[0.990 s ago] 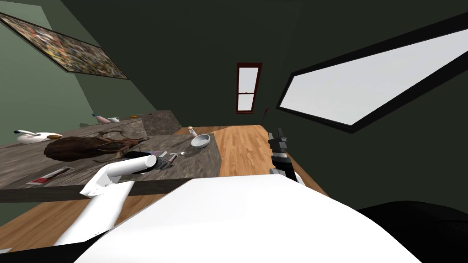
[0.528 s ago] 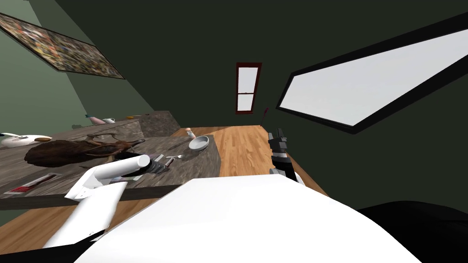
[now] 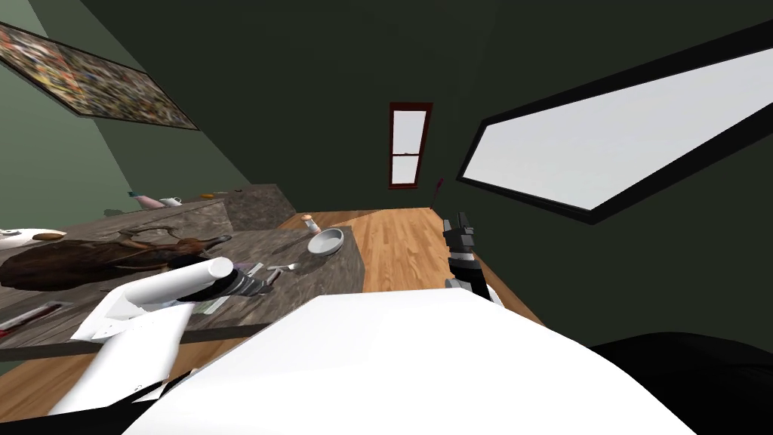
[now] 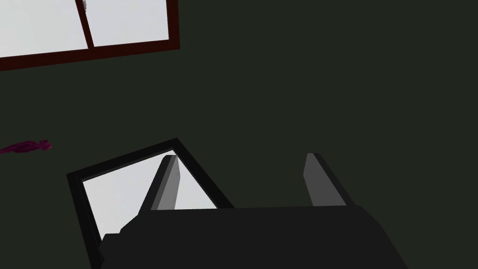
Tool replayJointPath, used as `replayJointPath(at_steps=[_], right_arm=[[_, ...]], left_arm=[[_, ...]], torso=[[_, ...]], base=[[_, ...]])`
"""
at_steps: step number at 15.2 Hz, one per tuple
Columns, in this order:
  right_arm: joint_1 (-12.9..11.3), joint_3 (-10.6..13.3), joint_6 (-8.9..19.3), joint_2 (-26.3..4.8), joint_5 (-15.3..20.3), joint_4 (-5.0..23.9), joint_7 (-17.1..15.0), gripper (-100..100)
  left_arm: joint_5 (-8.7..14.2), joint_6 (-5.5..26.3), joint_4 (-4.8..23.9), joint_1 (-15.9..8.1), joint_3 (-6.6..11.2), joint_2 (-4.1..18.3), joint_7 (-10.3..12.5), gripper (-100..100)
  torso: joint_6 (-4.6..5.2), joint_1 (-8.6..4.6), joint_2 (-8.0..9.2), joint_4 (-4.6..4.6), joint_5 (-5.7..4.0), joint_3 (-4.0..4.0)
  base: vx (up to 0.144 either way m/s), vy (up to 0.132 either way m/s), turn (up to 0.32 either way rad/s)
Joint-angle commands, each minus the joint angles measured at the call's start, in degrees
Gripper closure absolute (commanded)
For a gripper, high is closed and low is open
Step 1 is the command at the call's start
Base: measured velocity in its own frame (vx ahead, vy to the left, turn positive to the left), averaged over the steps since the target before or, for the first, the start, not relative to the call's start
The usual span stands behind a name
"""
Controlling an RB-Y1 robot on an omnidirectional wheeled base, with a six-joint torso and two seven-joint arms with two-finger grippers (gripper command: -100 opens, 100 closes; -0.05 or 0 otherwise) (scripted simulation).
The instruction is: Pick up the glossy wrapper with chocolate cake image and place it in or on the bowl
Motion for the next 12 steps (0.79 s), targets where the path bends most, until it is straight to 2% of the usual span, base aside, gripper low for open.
replayJointPath(at_steps=[1, 3, 4, 5, 6, 7, 8, 9, 10, 11, 12], right_arm=[[0.0, 0.0, 0.0, 0.0, 0.0, 0.0, 0.0, 0], [0.0, 0.0, 0.0, 0.0, 0.0, 0.0, 0.0, 0], [0.0, 0.0, 0.0, 0.0, 0.0, 0.0, 0.0, 0], [0.0, 0.0, 0.0, 0.0, 0.0, 0.0, 0.0, 0], [0.0, 0.0, 0.0, 0.0, 0.0, 0.0, 0.0, 0], [0.0, 0.0, 0.0, 0.0, 0.0, 0.0, 0.0, 0], [0.0, 0.0, 0.0, 0.0, 0.0, 0.0, 0.0, 0], [0.0, 0.0, 0.0, 0.0, 0.0, 0.0, 0.0, 0], [0.0, 0.0, 0.0, 0.0, 0.0, 0.0, 0.0, 0], [0.0, 0.0, 0.0, 0.0, 0.0, 0.0, 0.0, 0], [0.0, 0.0, 0.0, 0.0, 0.0, 0.0, 0.0, 0]], left_arm=[[1.03, 2.86, 1.84, -0.46, 1.7, 0.72, 0.69, -100], [1.03, 3.87, 1.84, -0.46, 1.7, 0.72, 0.69, -100], [1.84, 6.0, 3.07, -0.69, 3.06, 1.26, 1.25, -100], [1.84, 6.52, 3.07, -0.69, 3.06, 1.26, 1.25, -100], [2.56, 8.12, 4.17, -0.9, 4.29, 1.78, 1.76, -100], [2.56, 8.92, 4.17, -0.9, 4.29, 1.78, 1.76, -100], [3.2, 10.37, 5.12, -1.09, 5.38, 2.3, 2.21, -100], [3.2, 11.04, 5.12, -1.09, 5.38, 2.3, 2.21, -100], [3.75, 12.54, 5.92, -1.24, 6.3, 2.78, 2.6, -100], [3.75, 12.87, 5.92, -1.24, 6.3, 2.78, 2.6, -100], [4.19, 14.4, 6.55, -1.37, 7.06, 3.19, 2.91, -100]], torso=[[0.0, 0.0, 0.0, 0.0, 0.0, 0.0], [0.0, 0.02, 0.0, 0.0, 0.0, 0.01], [0.0, 0.0, 0.04, 0.01, 0.0, 0.02], [0.0, 0.02, 0.05, 0.02, -0.01, 0.03], [0.0, 0.02, 0.05, 0.01, 0.0, 0.03], [0.0, 0.0, 0.0, 0.01, 0.0, 0.01], [0.0, 0.01, -0.02, 0.0, 0.0, 0.0], [0.0, 0.03, -0.07, -0.01, 0.0, -0.03], [0.0, 0.05, -0.07, -0.01, 0.0, -0.04], [0.0, 0.06, -0.06, -0.01, 0.01, -0.03], [0.0, 0.04, -0.01, 0.0, 0.01, -0.01]], base=[[0.074, 0.015, -0.011], [0.071, 0.013, -0.01], [0.065, 0.018, -0.013], [0.069, 0.017, -0.014], [0.09, 0.008, -0.023], [0.092, 0.015, -0.011], [0.108, 0.022, -0.01], [0.102, 0.026, -0.008], [0.087, 0.027, -0.013], [0.07, 0.018, -0.012], [0.06, 0.015, -0.011]])
